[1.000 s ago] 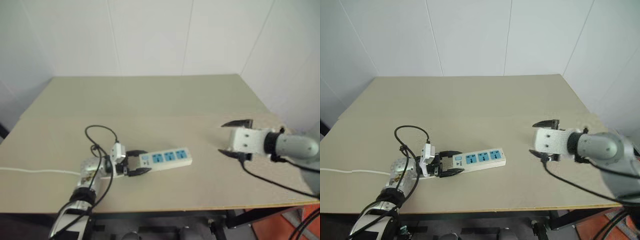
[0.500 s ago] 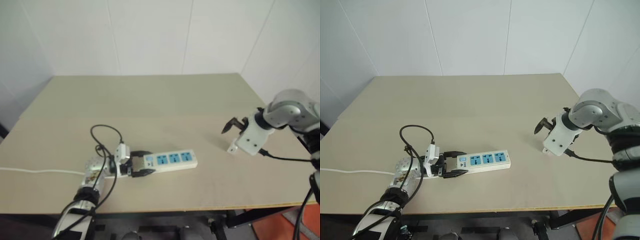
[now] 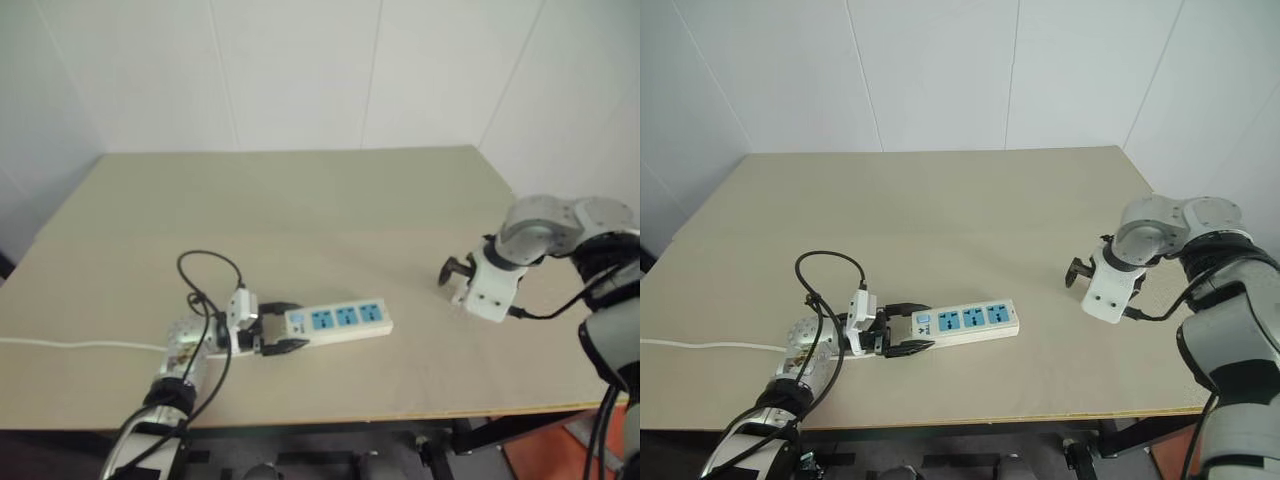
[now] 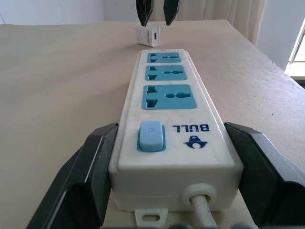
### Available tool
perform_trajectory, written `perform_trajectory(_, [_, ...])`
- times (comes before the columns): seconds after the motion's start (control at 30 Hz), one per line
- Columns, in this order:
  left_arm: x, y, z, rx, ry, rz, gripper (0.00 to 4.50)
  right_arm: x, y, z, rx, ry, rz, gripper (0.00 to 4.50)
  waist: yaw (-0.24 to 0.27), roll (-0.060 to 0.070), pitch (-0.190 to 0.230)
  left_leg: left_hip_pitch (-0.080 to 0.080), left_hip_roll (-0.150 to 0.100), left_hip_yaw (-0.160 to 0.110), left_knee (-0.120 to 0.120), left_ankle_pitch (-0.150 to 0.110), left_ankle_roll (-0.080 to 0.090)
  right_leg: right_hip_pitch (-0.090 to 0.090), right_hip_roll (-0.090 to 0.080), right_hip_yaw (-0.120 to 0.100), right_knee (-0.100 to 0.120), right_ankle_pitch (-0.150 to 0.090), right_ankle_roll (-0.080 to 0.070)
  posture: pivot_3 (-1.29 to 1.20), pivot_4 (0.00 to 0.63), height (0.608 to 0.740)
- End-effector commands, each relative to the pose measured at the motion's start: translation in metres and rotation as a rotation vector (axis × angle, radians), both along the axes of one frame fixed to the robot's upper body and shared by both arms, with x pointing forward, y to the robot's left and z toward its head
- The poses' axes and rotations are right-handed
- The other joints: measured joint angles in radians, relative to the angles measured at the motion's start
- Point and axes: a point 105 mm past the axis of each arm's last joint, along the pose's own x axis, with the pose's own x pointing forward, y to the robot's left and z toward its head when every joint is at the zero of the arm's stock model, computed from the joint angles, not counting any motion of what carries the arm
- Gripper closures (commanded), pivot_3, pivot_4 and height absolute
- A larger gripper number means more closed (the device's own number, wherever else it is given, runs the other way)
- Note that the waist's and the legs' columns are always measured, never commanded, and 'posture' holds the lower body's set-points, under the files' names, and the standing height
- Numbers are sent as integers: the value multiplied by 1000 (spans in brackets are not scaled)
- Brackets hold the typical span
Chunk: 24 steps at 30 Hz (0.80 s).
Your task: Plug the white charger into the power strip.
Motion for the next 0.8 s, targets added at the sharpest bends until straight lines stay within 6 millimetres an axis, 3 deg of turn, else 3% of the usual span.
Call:
perform_trajectory(0.03, [-5,-4,-7,39,18,-29,1246,8,-1,8,-12,-54,1,0,0,0,0,0,0,0,0,0,0,0,0,0,0,0,0,0,150,740])
perform_trajectory(0.73, [-6,4,-13,64,3,12,1246,23,-6,-10,-84,-101,16,0,-5,3,-1,1,0,0,0,0,0,0,0,1,1,0,0,0,150,740])
perform_trajectory(0.8, [-6,4,-13,65,1,14,1246,24,-6,-12,-88,-107,21,397,-6,3,-1,1,0,0,0,0,0,0,0,1,2,0,0,0,150,740])
